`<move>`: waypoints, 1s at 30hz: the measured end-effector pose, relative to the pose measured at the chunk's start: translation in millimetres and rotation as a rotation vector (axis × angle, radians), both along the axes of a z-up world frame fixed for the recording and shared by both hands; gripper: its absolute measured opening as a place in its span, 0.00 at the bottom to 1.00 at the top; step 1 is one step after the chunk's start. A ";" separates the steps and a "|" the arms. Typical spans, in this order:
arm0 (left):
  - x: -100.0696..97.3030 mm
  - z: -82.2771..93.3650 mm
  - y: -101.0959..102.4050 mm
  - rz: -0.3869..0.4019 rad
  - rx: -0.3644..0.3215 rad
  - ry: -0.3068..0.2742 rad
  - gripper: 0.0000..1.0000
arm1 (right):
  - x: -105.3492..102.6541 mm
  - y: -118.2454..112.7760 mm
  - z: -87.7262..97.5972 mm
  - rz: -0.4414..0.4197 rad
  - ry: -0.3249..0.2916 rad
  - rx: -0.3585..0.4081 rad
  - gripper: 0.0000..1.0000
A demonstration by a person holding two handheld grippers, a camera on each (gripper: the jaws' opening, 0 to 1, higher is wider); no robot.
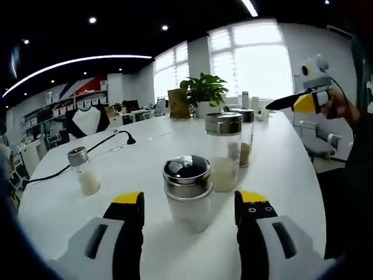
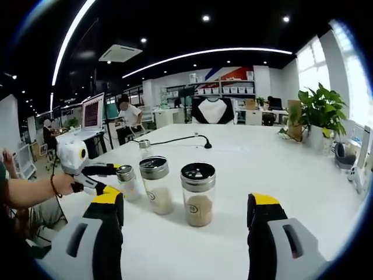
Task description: Rotate the seasoning bottle until the label or dispensing opening points toward the visible target arrow and the bottle remains upright within the marked orientation range
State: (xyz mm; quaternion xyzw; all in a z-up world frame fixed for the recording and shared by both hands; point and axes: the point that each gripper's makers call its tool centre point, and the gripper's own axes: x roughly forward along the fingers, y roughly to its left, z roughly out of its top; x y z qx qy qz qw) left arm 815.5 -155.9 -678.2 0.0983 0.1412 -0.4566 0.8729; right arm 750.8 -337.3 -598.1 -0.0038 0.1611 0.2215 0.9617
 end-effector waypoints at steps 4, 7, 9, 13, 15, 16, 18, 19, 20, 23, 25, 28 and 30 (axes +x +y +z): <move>-4.6 -1.2 -8.6 -0.123 -0.027 0.066 0.68 | -0.3 1.6 -1.8 0.006 0.008 0.002 0.89; -0.4 0.3 -11.1 -0.195 -0.004 0.023 0.68 | -0.1 1.5 -1.9 0.005 0.008 0.003 0.89; 2.8 0.1 -11.2 -0.206 0.006 0.035 0.68 | -0.1 1.4 -1.6 0.006 0.009 0.002 0.89; 6.3 10.0 -14.1 -0.263 -0.035 0.035 0.66 | 0.5 -0.1 -1.0 0.005 0.007 -0.005 0.89; 5.6 9.5 -16.1 -0.301 -0.016 0.026 0.66 | 0.9 -0.6 -1.2 0.005 0.010 -0.006 0.89; 3.3 8.3 -17.9 -0.332 -0.007 0.034 0.66 | 1.0 -0.7 -1.3 0.004 0.011 -0.005 0.89; 0.5 8.0 -20.9 -0.367 -0.015 0.060 0.65 | 0.9 -0.2 -1.3 0.006 0.012 -0.006 0.89; 0.8 7.9 -21.3 -0.369 -0.021 0.071 0.63 | 0.8 0.1 -1.2 0.007 0.012 -0.007 0.89; 1.4 6.0 -21.4 -0.374 -0.015 0.081 0.61 | 0.6 0.3 -0.8 0.008 0.010 -0.006 0.89; 3.4 1.3 -21.4 -0.384 0.010 0.069 0.59 | 0.0 1.2 -0.4 0.010 0.009 0.000 0.89; 2.0 1.9 -23.2 -0.387 -0.001 0.080 0.57 | -0.5 1.5 -0.4 0.012 0.009 -0.001 0.89; 0.1 3.6 -24.8 -0.394 -0.004 0.073 0.53 | -0.8 0.4 0.2 0.010 0.007 -0.005 0.89; -2.8 4.0 -27.0 -0.405 -0.004 0.073 0.50 | -0.9 0.0 0.4 0.009 0.007 -0.005 0.89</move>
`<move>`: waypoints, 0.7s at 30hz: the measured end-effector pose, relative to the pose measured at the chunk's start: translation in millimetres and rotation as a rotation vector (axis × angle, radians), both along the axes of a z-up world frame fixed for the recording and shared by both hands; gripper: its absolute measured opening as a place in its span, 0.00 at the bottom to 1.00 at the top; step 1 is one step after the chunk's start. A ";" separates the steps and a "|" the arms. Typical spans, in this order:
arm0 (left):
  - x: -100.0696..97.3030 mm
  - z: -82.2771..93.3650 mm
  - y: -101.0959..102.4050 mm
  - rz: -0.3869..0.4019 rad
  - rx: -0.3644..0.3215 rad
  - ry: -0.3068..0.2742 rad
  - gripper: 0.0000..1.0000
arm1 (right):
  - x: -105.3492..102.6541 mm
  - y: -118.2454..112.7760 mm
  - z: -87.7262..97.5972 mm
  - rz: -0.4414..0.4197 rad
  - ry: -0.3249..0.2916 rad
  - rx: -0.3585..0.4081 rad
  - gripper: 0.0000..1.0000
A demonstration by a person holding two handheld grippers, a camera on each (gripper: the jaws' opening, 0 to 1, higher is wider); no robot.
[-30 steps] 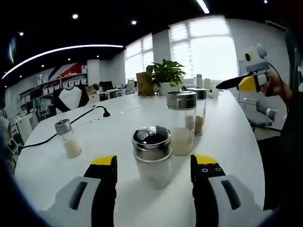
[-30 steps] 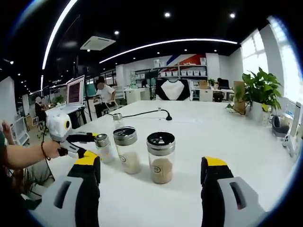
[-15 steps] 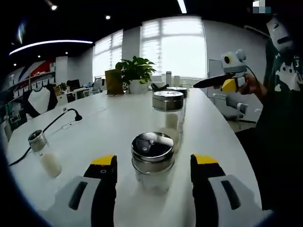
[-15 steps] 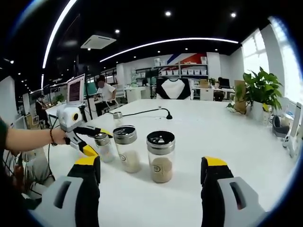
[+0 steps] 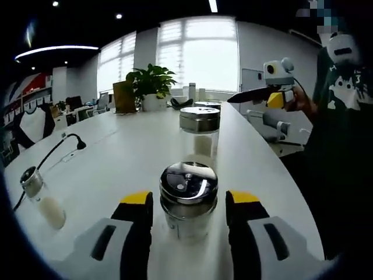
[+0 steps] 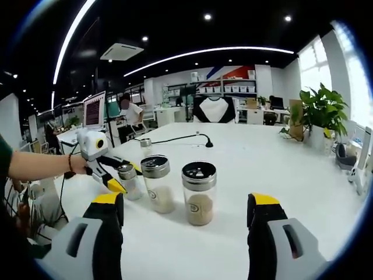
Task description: Rotate the seasoning bottle until the label or dispensing opening points toward the visible target arrow and the bottle remains upright within the marked orientation range
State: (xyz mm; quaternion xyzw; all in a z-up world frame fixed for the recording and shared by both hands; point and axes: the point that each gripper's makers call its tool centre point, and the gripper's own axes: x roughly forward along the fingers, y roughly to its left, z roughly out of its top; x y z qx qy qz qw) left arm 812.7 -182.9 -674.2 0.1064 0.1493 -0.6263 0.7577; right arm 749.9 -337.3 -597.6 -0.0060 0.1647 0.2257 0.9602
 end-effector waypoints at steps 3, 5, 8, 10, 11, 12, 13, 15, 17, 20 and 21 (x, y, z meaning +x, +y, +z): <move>-0.8 -1.1 -1.4 -0.001 0.004 0.001 0.42 | -0.2 0.2 -0.6 0.000 0.003 0.001 0.89; -1.1 -0.3 -1.4 -0.001 -0.007 0.000 0.38 | -0.5 0.8 -0.6 0.002 0.004 0.004 0.89; -1.1 -0.4 -2.4 0.009 -0.007 0.004 0.38 | -0.9 -0.9 -0.4 -0.006 0.003 0.004 0.89; -2.4 -0.1 -2.9 0.007 0.004 -0.007 0.38 | -0.8 -1.5 0.1 -0.004 -0.001 -0.001 0.89; -2.1 -0.3 -2.7 0.008 0.005 -0.007 0.38 | -0.8 -1.4 -0.2 -0.003 0.000 -0.002 0.89; -2.3 -0.4 -2.6 0.009 0.006 -0.009 0.38 | -0.8 -0.8 -0.3 -0.002 0.002 0.003 0.89; -2.4 -0.4 -2.8 0.009 0.006 -0.011 0.38 | -0.9 -0.5 -0.5 -0.002 0.003 0.005 0.89; -2.3 -0.5 -2.9 0.013 0.006 -0.015 0.38 | -1.3 0.4 -1.1 0.001 0.005 0.004 0.89; -1.8 -0.6 -2.7 0.015 0.005 -0.018 0.38 | -1.7 1.5 -2.1 0.006 0.009 0.004 0.89; -1.4 -0.7 -2.6 0.021 -0.002 -0.023 0.38 | -2.0 2.0 -3.9 0.006 0.015 0.004 0.89; -0.8 -0.7 -2.6 0.026 -0.006 -0.022 0.38 | -2.1 2.2 -4.5 0.007 0.018 0.005 0.89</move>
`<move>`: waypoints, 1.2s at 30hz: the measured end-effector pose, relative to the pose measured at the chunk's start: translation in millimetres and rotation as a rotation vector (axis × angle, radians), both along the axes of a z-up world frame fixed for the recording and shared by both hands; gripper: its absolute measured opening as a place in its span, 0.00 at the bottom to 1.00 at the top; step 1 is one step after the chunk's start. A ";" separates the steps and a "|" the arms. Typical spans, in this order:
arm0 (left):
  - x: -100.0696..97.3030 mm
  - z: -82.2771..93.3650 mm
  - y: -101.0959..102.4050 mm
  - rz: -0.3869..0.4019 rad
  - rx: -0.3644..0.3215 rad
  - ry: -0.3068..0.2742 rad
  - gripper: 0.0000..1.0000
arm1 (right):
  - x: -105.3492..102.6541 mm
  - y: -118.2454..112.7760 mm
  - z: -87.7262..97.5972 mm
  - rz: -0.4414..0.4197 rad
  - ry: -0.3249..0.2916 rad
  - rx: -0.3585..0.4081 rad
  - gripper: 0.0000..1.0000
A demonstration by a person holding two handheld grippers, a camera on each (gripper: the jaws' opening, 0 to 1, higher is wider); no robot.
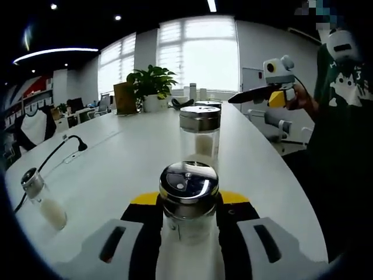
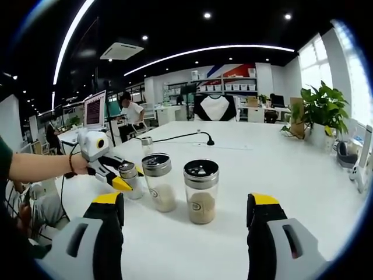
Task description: Rotate the seasoning bottle until the label or dispensing opening points toward the visible target arrow and the bottle remains upright within the marked orientation range
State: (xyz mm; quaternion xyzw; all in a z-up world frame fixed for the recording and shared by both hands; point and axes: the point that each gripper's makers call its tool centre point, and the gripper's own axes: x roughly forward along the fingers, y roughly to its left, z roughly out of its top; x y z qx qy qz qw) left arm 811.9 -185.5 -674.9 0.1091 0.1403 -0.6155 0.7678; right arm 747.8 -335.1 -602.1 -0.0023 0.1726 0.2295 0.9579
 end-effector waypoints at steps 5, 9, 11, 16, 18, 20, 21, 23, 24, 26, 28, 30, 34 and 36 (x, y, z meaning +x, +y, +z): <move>1.6 -0.6 0.7 0.029 0.007 -0.001 0.38 | 0.1 0.4 -1.4 0.001 0.006 0.001 0.89; 2.5 -0.4 0.4 0.054 -0.007 -0.001 0.37 | -0.1 1.4 -1.6 0.011 0.004 -0.009 0.89; 3.0 -0.3 0.3 0.070 -0.013 0.000 0.37 | -0.2 2.3 0.1 0.015 -0.006 -0.005 0.89; 4.4 0.1 0.4 0.122 -0.052 0.001 0.37 | -0.5 5.3 -0.6 0.019 -0.002 0.001 0.89; 4.5 0.2 0.2 0.137 -0.045 -0.007 0.37 | -0.8 6.5 0.4 0.020 -0.004 0.004 0.89; 5.4 -0.1 0.6 0.155 -0.045 -0.005 0.37 | -1.2 7.5 0.2 0.023 -0.003 -0.001 0.89; 5.5 -0.1 0.7 0.162 -0.046 -0.008 0.37 | -1.4 7.7 -0.1 0.025 -0.001 -0.003 0.89; 5.8 -0.1 1.2 0.172 -0.051 -0.008 0.37 | -1.6 7.8 -0.6 0.024 0.001 -0.004 0.89; 7.8 -0.8 1.8 0.182 -0.052 -0.006 0.37 | -1.6 7.9 -0.6 0.025 0.002 -0.005 0.89; 8.1 -0.8 1.8 0.202 -0.044 -0.007 0.37 | -1.5 7.8 -0.8 0.024 0.003 -0.007 0.89; 9.0 -0.8 2.4 0.230 -0.045 -0.003 0.37 | -1.4 8.0 -0.9 0.024 0.004 -0.008 0.89; 10.3 -0.9 3.3 0.260 -0.047 -0.004 0.37 | -1.3 7.9 -1.1 0.023 0.005 -0.008 0.88; 14.3 -1.8 7.1 0.308 -0.069 -0.014 0.37 | -1.4 8.2 -1.4 0.022 0.008 -0.008 0.88; 15.1 -1.7 8.3 0.332 -0.073 -0.014 0.37 | -1.3 8.9 -0.7 0.024 0.008 -0.003 0.88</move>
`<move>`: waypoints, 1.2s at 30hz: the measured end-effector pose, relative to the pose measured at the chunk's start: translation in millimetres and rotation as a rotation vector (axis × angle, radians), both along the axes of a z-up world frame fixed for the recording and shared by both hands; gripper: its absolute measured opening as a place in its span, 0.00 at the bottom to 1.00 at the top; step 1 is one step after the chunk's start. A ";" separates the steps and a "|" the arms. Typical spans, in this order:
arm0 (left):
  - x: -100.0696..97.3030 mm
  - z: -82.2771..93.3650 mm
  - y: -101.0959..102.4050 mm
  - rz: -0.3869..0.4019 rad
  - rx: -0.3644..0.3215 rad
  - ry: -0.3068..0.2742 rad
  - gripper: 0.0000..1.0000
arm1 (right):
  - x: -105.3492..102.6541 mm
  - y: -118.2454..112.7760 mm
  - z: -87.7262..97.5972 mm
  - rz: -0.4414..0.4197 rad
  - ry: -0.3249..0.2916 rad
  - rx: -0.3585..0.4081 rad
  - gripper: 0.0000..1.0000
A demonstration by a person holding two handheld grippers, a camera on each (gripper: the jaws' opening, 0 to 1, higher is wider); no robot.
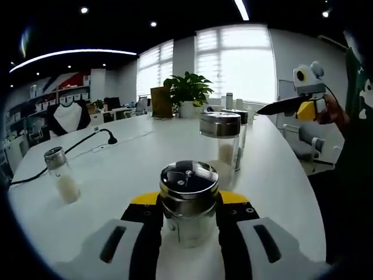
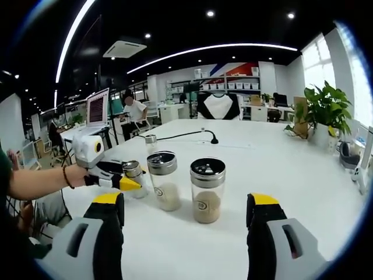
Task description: Rotate the seasoning bottle until the label or dispensing opening points toward the visible target arrow and the bottle remains upright within the marked orientation range
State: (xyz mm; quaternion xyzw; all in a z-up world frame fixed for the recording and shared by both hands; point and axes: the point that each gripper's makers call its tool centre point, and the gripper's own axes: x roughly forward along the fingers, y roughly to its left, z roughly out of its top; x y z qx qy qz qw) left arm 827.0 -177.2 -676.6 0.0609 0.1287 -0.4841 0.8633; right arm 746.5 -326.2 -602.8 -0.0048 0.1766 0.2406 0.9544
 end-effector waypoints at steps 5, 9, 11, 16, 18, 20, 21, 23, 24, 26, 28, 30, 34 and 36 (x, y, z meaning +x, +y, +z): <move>0.2 -0.3 0.5 0.054 0.008 -0.006 0.37 | 0.3 1.0 -0.3 0.003 0.002 0.000 0.88; 2.3 -0.5 2.5 0.102 0.016 -0.012 0.37 | 0.3 2.3 -0.6 0.010 -0.003 -0.006 0.88; 2.8 -0.7 3.4 0.115 0.019 -0.013 0.37 | 1.1 2.3 -0.4 0.009 -0.004 -0.006 0.88; 3.0 -0.6 4.8 0.165 0.011 -0.019 0.37 | 2.6 0.7 0.0 0.005 -0.005 -0.003 0.88; 3.8 -0.7 5.7 0.191 0.002 -0.019 0.37 | 2.6 0.8 -0.8 0.006 -0.003 -0.003 0.88; 4.1 -0.4 5.8 0.222 -0.003 -0.021 0.37 | 2.5 1.0 -1.6 0.006 -0.001 -0.002 0.88; 4.6 -0.3 6.1 0.233 -0.007 -0.023 0.37 | 2.4 1.3 -2.1 0.005 0.001 -0.001 0.88; 4.4 0.0 6.2 0.252 -0.030 -0.016 0.37 | 2.5 1.0 -2.2 0.001 0.001 0.002 0.88; 4.7 -1.2 7.5 0.277 -0.043 -0.001 0.37 | 2.7 0.4 -2.1 -0.003 0.000 0.004 0.88; 3.9 -1.0 6.9 0.292 -0.041 -0.012 0.37 | 2.5 -0.2 -2.1 -0.007 0.000 0.005 0.88; 4.0 -1.0 7.0 0.313 -0.042 -0.009 0.37 | 2.2 -0.6 -1.9 -0.008 -0.001 0.003 0.88; 4.0 -1.1 6.7 0.327 -0.038 -0.012 0.37 | 1.7 -0.9 -1.5 -0.009 -0.002 0.003 0.88; 3.8 -1.9 7.3 0.368 -0.024 -0.006 0.37 | 0.3 -1.4 -1.4 -0.011 -0.001 0.002 0.88; 3.2 -2.3 6.9 0.385 -0.016 -0.014 0.37 | -0.1 -1.9 -2.0 -0.013 0.000 0.000 0.88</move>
